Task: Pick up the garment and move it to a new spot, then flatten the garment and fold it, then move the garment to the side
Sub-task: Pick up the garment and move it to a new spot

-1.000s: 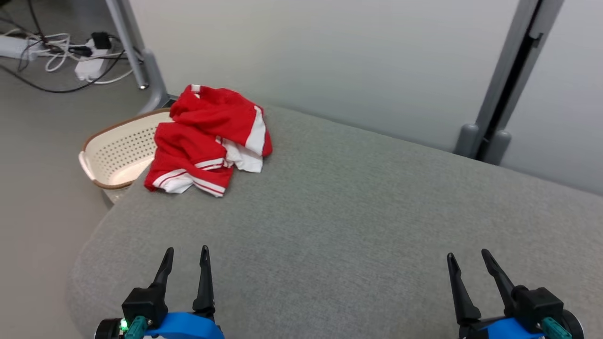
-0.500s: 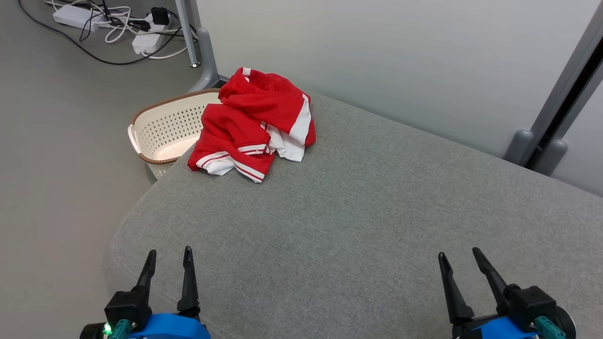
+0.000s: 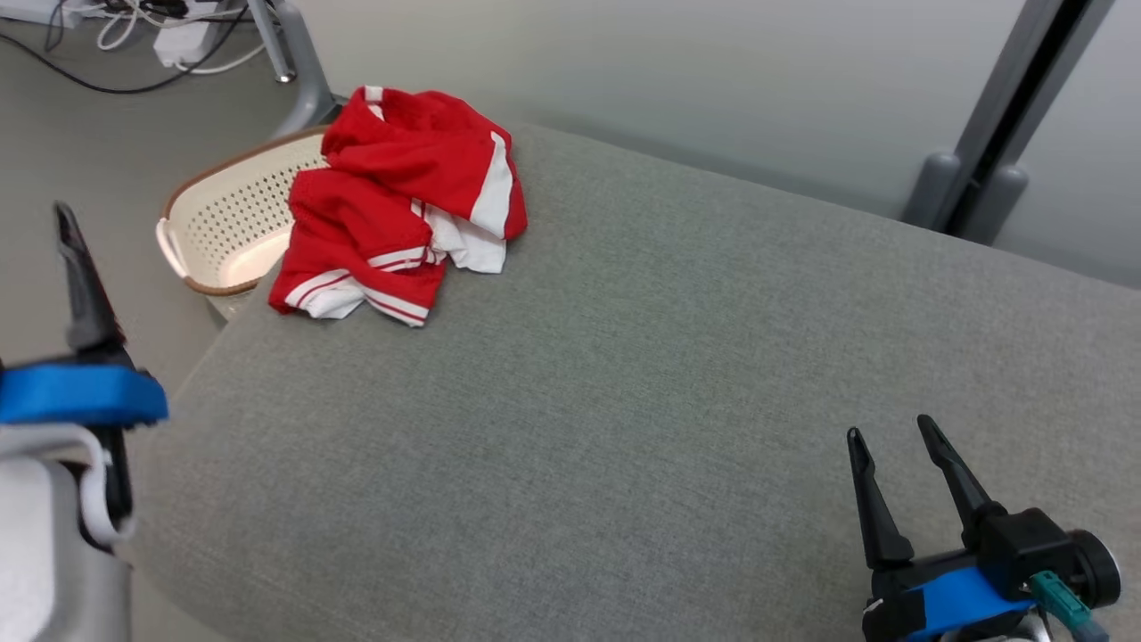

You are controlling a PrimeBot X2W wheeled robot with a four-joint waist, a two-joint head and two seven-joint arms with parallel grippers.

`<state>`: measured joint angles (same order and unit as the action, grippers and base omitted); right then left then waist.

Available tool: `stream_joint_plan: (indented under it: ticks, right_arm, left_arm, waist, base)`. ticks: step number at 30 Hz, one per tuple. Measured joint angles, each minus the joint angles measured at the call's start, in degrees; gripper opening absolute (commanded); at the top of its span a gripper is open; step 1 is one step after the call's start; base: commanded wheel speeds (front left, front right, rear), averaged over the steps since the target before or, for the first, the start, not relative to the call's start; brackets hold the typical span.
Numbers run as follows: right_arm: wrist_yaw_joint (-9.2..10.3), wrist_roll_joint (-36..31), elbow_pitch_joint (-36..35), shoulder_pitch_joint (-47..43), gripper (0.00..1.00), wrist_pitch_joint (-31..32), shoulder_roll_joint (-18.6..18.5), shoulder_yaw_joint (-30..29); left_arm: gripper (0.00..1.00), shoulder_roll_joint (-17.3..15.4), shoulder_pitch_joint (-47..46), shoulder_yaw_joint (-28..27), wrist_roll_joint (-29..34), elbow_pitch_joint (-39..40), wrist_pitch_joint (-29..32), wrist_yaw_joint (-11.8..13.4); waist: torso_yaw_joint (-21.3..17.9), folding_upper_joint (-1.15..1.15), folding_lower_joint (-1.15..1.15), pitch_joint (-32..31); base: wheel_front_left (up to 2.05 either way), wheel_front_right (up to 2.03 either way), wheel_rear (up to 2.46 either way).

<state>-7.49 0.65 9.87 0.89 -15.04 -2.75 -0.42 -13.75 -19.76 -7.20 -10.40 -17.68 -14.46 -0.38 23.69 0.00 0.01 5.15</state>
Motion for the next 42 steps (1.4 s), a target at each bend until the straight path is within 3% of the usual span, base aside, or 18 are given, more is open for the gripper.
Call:
stream_joint_plan:
  ticks: [7,11,17,25,34,35,36,38,39,42]
  right_arm:
    - [0.00,-4.14,-1.65,4.06,1.00,0.00,-0.02,0.26]
    - [0.00,-7.88,-3.20,7.91,1.00,0.00,0.03,0.46]
    - [0.00,-13.39,-5.94,11.93,1.00,0.00,-0.10,-0.86]
    - [0.00,-15.01,-7.56,12.77,1.00,0.00,-1.14,-2.86]
    - [0.00,-14.94,-8.46,12.70,1.00,-0.01,-0.93,-2.54]
    - [0.00,-14.83,-8.47,12.72,1.00,-0.01,-0.90,-2.56]
    - [0.00,-14.77,-8.48,12.77,1.00,-0.01,-0.84,-2.58]
    - [0.00,-14.61,-8.45,12.87,1.00,-0.01,-0.75,-2.77]
    - [0.00,-14.61,-8.34,12.91,1.00,-0.01,-0.70,-2.83]
    - [0.00,-14.08,-7.39,13.00,1.00,-0.01,-0.54,-2.71]
  left_arm:
    - [1.00,-7.19,-18.65,-1.33,-2.77,-8.06,10.27,-2.80]
    - [1.00,-8.91,-24.75,-2.01,-5.09,-14.19,13.65,-3.68]
    - [1.00,-7.32,-29.29,0.13,-7.82,-23.10,20.31,-5.48]
    - [1.00,-4.97,-31.38,4.11,-10.36,-32.96,29.19,-6.60]
    - [1.00,-6.65,-34.35,7.32,-10.56,-39.02,35.65,-6.77]
    - [0.93,-6.95,-34.60,7.65,-10.23,-39.33,35.74,-6.82]
    - [0.49,-7.15,-34.81,7.76,-10.21,-39.61,35.79,-6.83]
    - [0.26,-7.32,-35.34,7.83,-10.21,-40.16,35.88,-6.83]
    - [0.00,-7.43,-35.55,8.05,-10.16,-40.45,35.94,-6.83]
    - [0.00,-8.37,-35.64,8.27,-9.81,-41.01,35.48,-6.80]
  waist:
    - [-4.76,0.00,0.01,5.29]
    - [-8.15,0.00,0.00,9.41]
    - [-11.27,0.00,0.01,16.14]
    - [-12.67,0.00,0.01,22.94]
    - [-14.06,0.00,0.00,26.01]
    - [-14.16,0.00,0.00,26.07]
    - [-14.25,0.00,0.00,26.10]
    - [-14.27,0.00,0.00,26.03]
    - [-14.22,0.00,0.00,25.88]
    - [-14.05,0.00,0.00,24.86]
  base:
    - [0.00,0.00,0.00]
    - [0.00,0.00,0.00]
    - [0.00,0.00,0.00]
    - [0.00,0.00,0.00]
    - [0.00,0.00,0.00]
    - [0.00,0.00,0.00]
    - [0.00,0.00,0.00]
    - [0.00,0.00,0.00]
    - [0.00,0.00,0.00]
    - [0.00,0.00,0.00]
